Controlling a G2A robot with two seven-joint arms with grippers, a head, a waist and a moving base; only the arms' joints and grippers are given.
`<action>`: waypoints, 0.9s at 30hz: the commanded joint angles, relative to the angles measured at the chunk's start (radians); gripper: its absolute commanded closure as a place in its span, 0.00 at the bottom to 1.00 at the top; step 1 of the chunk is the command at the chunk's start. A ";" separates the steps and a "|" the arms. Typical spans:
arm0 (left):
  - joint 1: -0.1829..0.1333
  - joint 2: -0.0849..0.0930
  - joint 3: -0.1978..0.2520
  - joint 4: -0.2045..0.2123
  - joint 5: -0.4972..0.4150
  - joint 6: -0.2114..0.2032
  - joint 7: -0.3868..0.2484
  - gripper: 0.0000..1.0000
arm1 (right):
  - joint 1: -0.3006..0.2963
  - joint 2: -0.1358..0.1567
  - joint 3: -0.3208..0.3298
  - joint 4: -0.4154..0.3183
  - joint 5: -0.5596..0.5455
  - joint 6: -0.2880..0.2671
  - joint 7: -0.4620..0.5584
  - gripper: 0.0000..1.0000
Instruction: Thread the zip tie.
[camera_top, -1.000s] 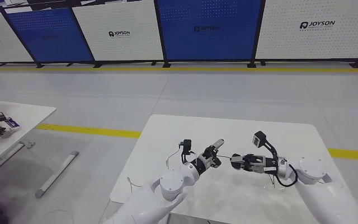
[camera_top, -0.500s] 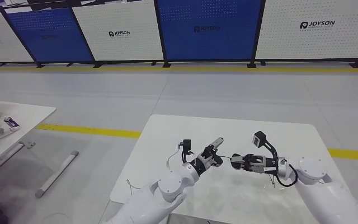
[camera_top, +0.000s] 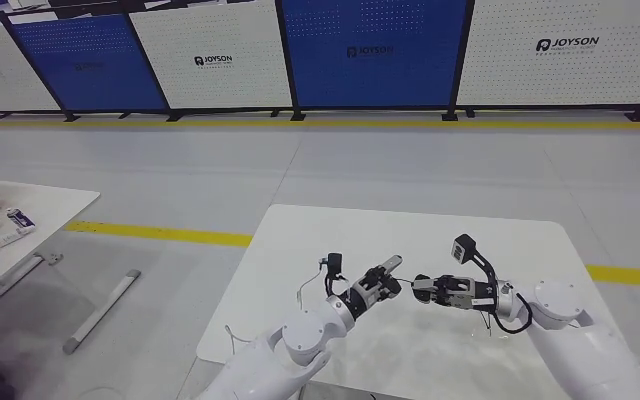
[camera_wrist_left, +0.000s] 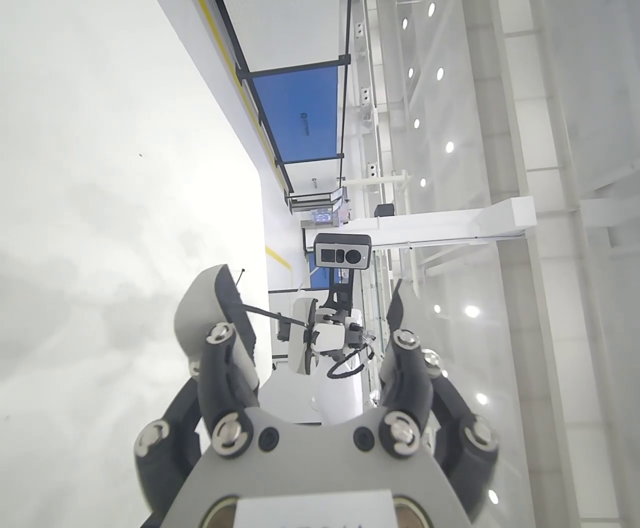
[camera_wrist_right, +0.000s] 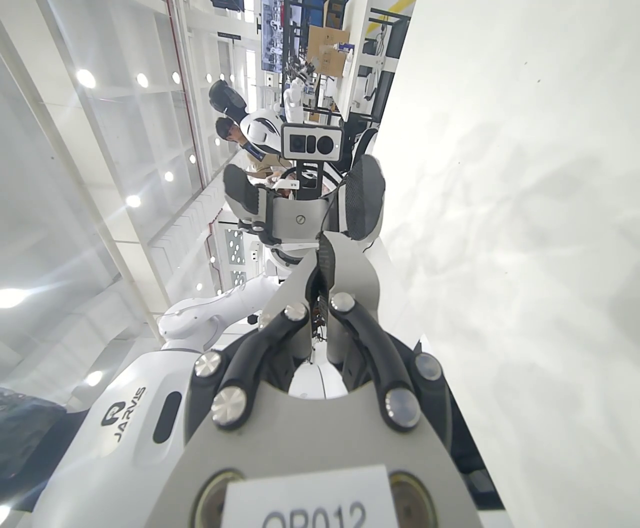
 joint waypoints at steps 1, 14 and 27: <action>0.006 0.001 -0.005 -0.002 0.007 -0.005 -0.005 1.00 | 0.000 0.000 0.000 0.000 0.000 0.000 0.000 1.00; 0.034 0.001 -0.017 -0.014 0.085 -0.023 -0.039 1.00 | 0.000 0.000 0.000 0.000 0.000 0.000 0.000 1.00; 0.033 -0.006 -0.027 -0.009 0.091 -0.014 -0.053 1.00 | 0.000 0.000 0.000 0.000 0.000 0.000 0.000 1.00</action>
